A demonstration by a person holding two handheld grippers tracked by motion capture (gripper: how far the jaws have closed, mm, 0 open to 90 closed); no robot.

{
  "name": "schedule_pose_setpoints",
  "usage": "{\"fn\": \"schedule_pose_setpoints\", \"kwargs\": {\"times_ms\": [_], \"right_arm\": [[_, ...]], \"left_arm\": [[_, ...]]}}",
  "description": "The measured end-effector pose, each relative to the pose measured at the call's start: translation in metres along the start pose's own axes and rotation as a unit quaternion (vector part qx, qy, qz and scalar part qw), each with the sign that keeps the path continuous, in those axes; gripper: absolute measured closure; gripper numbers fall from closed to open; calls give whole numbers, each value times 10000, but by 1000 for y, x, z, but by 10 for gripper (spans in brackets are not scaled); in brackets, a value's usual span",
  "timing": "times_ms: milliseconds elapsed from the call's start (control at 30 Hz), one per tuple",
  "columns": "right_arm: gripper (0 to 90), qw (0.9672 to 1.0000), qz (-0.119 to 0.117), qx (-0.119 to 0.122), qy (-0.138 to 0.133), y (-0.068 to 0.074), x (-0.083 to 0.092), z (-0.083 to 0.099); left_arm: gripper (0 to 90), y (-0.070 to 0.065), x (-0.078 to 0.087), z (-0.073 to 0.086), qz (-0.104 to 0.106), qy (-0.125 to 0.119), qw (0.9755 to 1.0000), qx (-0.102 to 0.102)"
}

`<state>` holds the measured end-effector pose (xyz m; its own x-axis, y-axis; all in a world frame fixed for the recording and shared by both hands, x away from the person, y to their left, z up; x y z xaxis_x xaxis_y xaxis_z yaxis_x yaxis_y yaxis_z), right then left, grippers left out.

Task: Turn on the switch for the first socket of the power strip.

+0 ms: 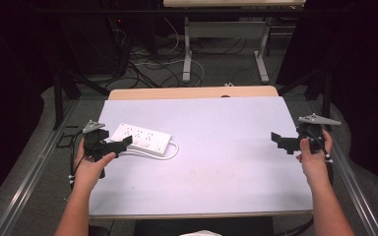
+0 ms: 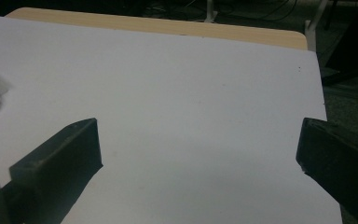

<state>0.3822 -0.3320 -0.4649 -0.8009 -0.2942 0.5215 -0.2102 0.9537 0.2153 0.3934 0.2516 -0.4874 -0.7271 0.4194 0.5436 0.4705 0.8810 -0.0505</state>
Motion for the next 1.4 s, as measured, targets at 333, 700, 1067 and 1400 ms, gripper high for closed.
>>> {"fn": "schedule_pose_setpoints", "kwargs": {"times_ms": [333, 700, 1067, 1400], "right_arm": [[0, 9997, 208, 70, -99, 6, -5, -2], [0, 9997, -120, 114, -161, 14, -5, -3], [0, 9994, -293, 88, -138, 19, -9, 1], [0, 9990, -410, 90, -150, 24, -11, 1]], "left_arm": [[3, -4, 3, 0, 10, -14, 9999, -122], [32, -14, 5, -7, 84, 2, 9998, -206], [160, -22, 3, -21, 14, -162, 9996, -239], [227, -25, -2, -33, 75, -116, 9997, -212]]}}
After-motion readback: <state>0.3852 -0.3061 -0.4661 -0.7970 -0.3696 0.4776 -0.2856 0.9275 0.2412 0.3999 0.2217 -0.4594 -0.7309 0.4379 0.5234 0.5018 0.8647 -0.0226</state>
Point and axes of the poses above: each handheld gripper's, and its own axes: x roughly backward along the jaws, z roughly out of its underside, y roughly to its left, the point moved 2 cm from there along -x, roughly forward along the jaws, and after that the axes turned 9 degrees about -x, right-handed, at the moved point
